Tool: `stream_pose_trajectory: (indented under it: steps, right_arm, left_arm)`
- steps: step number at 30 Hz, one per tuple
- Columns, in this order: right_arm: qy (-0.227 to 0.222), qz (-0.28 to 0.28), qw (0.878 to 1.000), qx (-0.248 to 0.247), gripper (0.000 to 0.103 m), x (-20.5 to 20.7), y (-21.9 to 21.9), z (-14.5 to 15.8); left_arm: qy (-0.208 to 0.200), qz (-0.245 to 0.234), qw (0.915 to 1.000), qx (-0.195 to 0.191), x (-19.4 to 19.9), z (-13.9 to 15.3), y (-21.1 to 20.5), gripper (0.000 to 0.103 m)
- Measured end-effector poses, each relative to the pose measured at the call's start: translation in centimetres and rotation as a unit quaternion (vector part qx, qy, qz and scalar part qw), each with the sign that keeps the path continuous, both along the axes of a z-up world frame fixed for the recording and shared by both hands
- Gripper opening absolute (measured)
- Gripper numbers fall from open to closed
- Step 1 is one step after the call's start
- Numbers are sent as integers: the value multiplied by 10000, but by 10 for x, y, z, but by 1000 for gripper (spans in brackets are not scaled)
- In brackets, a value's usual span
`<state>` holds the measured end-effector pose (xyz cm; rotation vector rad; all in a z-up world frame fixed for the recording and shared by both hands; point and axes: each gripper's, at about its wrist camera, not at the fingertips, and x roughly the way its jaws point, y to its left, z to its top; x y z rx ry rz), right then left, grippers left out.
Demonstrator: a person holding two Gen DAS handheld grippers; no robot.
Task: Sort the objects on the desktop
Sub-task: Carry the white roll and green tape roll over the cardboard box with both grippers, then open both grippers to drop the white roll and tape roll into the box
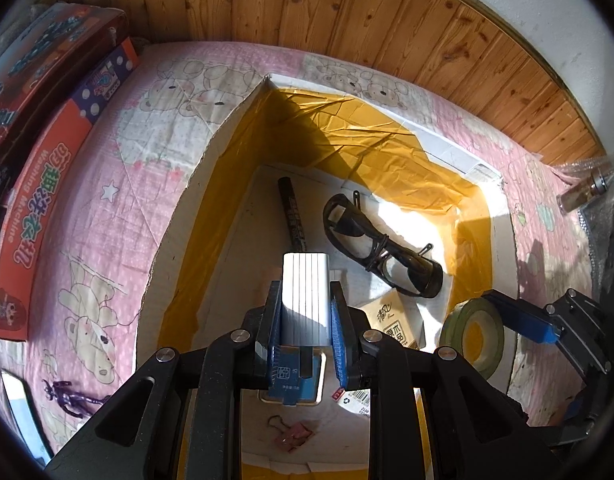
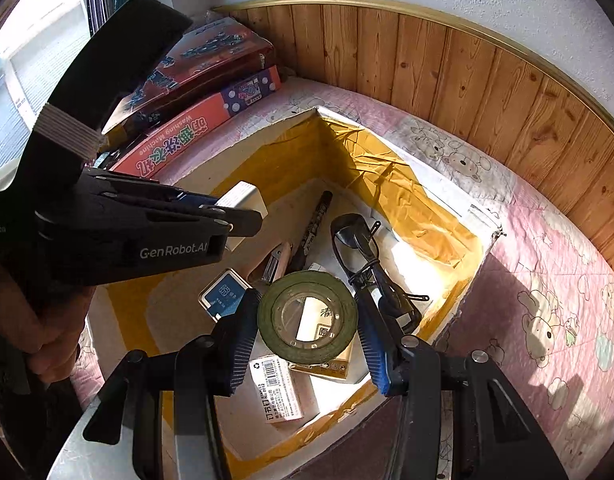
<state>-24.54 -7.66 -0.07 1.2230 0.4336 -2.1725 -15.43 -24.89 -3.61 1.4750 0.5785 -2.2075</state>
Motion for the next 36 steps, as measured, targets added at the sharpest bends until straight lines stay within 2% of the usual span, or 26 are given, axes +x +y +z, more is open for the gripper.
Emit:
stream_pose_trajectory:
  steps: [4, 10, 15, 18, 23, 26, 32, 36]
  right_arm:
    - [-79, -70, 9999, 126, 49, -14, -4, -7]
    - [-71, -49, 9991, 405, 49, -32, -11, -15]
    - [-223, -125, 9976, 636, 49, -50, -12, -28]
    - [-372, -158, 9962, 765, 49, -60, -14, -37]
    - [-351, -170, 9944, 984, 49, -69, -18, -40]
    - [-347, -164, 9937, 1054, 49, -72, -20, -40]
    - [-299, -35, 9911, 1299, 50, -71, -24, -42]
    - [-294, -47, 9914, 1273, 54, -67, -20, -38]
  left_arm:
    - [-153, 92, 9998, 92, -9, -12, -9, 22]
    - [-310, 184, 9993, -6, -25, -23, -26, 22]
    - [-476, 68, 9988, -29, -39, -35, -33, 22]
    - [-634, 15, 9978, -179, -45, -44, -34, 22]
    - [-817, -157, 9958, -373, -56, -55, -31, 23]
    - [-755, -155, 9955, -546, -58, -51, -31, 23]
    - [-708, -215, 9959, -514, -57, -40, -32, 31]
    - [-717, -305, 9959, -469, -49, -36, -24, 37]
